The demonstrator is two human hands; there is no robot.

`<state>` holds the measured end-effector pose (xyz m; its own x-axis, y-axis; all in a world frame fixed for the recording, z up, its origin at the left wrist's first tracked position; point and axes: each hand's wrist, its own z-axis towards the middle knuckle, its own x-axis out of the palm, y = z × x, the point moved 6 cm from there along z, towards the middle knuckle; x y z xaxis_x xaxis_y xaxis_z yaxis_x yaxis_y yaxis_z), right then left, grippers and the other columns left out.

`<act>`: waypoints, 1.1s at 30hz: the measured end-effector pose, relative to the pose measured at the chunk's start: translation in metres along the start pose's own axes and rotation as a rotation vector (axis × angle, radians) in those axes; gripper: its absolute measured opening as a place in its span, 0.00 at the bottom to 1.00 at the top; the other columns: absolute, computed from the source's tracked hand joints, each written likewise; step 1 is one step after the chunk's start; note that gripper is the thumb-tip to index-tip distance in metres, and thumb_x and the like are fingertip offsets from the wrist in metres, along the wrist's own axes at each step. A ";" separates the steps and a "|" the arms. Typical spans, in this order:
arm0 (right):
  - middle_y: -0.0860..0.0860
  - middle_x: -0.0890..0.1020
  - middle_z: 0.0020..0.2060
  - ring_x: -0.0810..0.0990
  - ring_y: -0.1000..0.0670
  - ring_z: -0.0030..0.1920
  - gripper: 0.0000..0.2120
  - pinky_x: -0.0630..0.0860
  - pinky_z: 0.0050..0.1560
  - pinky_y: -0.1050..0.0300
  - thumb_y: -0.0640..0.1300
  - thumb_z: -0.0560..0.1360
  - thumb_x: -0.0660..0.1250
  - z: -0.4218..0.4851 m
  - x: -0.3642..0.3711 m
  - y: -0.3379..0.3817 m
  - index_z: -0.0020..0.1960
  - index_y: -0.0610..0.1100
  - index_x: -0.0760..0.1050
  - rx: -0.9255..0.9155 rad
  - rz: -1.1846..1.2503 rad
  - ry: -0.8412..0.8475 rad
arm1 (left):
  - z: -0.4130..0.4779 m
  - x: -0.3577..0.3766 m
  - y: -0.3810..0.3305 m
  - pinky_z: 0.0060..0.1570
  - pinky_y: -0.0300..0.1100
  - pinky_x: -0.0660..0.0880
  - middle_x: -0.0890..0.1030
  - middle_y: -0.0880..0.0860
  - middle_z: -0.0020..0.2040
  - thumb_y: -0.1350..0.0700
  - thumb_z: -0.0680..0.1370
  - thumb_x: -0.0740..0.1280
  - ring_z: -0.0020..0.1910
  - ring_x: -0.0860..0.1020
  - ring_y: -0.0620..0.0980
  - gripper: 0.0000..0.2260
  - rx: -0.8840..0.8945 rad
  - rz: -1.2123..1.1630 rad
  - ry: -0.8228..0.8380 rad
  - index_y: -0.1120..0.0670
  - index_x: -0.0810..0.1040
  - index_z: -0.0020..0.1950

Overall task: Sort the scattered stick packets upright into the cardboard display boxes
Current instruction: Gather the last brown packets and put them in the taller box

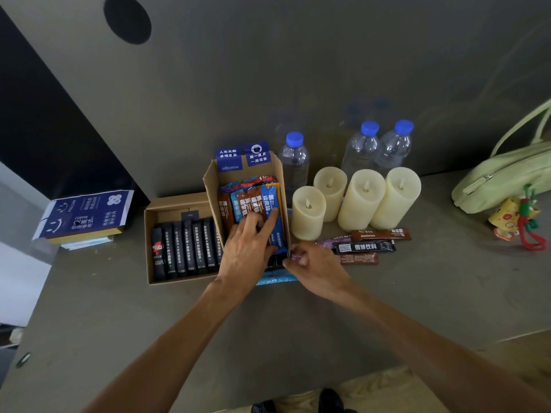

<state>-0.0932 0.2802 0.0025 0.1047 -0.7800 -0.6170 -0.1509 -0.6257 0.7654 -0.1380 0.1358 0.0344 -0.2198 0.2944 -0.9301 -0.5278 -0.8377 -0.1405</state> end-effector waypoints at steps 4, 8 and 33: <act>0.55 0.81 0.41 0.79 0.61 0.39 0.11 0.69 0.35 0.71 0.52 0.78 0.68 -0.019 -0.016 -0.025 0.53 0.45 0.78 -0.010 -0.089 0.037 | -0.002 -0.003 -0.001 0.54 0.52 0.79 0.72 0.55 0.54 0.51 0.69 0.79 0.52 0.77 0.54 0.38 -0.005 -0.011 -0.007 0.54 0.66 0.76; 0.56 0.82 0.41 0.79 0.62 0.41 0.02 0.72 0.42 0.68 0.46 0.78 0.69 -0.027 -0.046 -0.057 0.46 0.51 0.78 -0.007 -0.169 -0.060 | -0.002 -0.003 0.001 0.56 0.53 0.78 0.72 0.55 0.55 0.51 0.71 0.77 0.54 0.76 0.54 0.37 -0.008 -0.041 0.015 0.54 0.66 0.76; 0.53 0.74 0.57 0.81 0.45 0.49 0.07 0.76 0.43 0.50 0.44 0.81 0.60 -0.025 -0.130 -0.145 0.57 0.49 0.73 0.054 -0.603 -0.195 | 0.017 0.083 -0.144 0.66 0.48 0.68 0.77 0.48 0.60 0.58 0.77 0.66 0.61 0.72 0.51 0.15 -0.009 -0.242 0.285 0.48 0.77 0.63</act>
<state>-0.0605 0.4718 -0.0233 0.0062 -0.2710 -0.9626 -0.1710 -0.9487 0.2660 -0.0939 0.2887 -0.0170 0.1484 0.3456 -0.9266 -0.5289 -0.7640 -0.3696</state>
